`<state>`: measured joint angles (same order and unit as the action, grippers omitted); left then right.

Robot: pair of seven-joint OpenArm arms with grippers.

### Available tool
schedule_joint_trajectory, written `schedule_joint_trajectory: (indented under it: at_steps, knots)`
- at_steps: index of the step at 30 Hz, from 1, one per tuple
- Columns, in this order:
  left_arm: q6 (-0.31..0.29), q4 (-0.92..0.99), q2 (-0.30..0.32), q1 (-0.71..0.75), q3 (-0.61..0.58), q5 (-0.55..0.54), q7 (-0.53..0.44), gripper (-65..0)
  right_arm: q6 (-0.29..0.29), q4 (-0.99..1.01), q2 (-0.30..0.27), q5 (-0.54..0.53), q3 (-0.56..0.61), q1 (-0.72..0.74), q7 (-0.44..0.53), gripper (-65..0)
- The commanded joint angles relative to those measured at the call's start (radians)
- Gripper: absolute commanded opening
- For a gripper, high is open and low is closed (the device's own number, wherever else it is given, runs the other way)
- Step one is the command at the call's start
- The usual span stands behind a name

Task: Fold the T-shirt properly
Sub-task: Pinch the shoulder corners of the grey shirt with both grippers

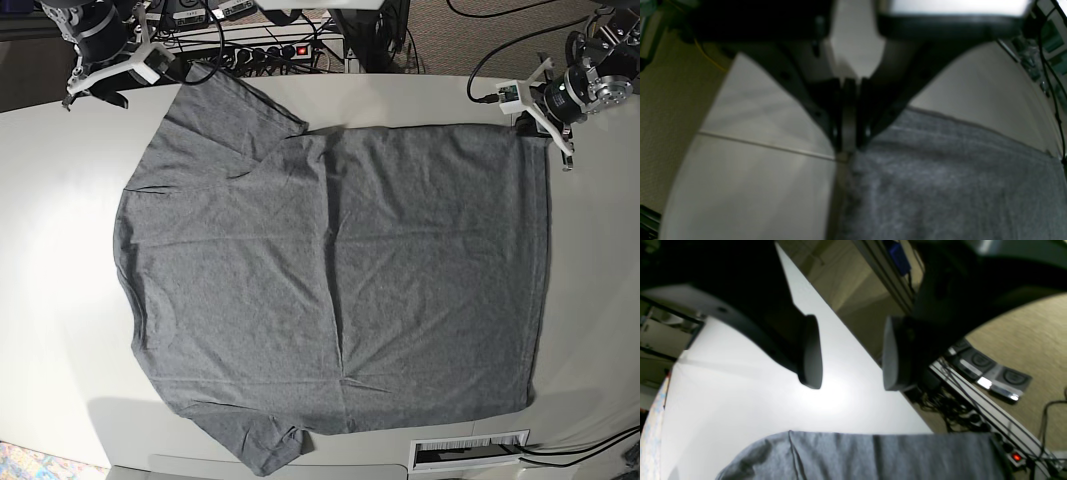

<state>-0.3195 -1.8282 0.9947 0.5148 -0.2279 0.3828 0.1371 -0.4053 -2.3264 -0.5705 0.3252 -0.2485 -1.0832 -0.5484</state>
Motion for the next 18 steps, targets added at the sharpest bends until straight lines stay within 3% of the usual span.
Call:
schedule_joint_trajectory:
  at_steps: [1,6,10,18]
  knots:
    - [-0.015,-0.011,0.016,0.003,0.002,-0.009,-0.027,-65.0,0.009,-0.015,-0.005,-0.021,-0.006,-0.003,0.019,-34.7]
    - [-0.011,-0.011,0.009,0.003,0.002,-0.009,-0.033,-65.0,-0.024,-0.014,0.034,-0.038,0.063,0.039,0.016,-34.7]
    - [-0.011,-0.011,-0.003,0.003,0.002,-0.009,-0.034,-65.0,-0.024,0.004,0.069,0.045,0.166,0.098,0.002,-34.7]
    - [-0.011,-0.010,-0.019,0.003,0.002,-0.009,-0.031,-65.0,-0.023,0.145,0.074,0.102,0.247,0.187,-0.023,-34.8]
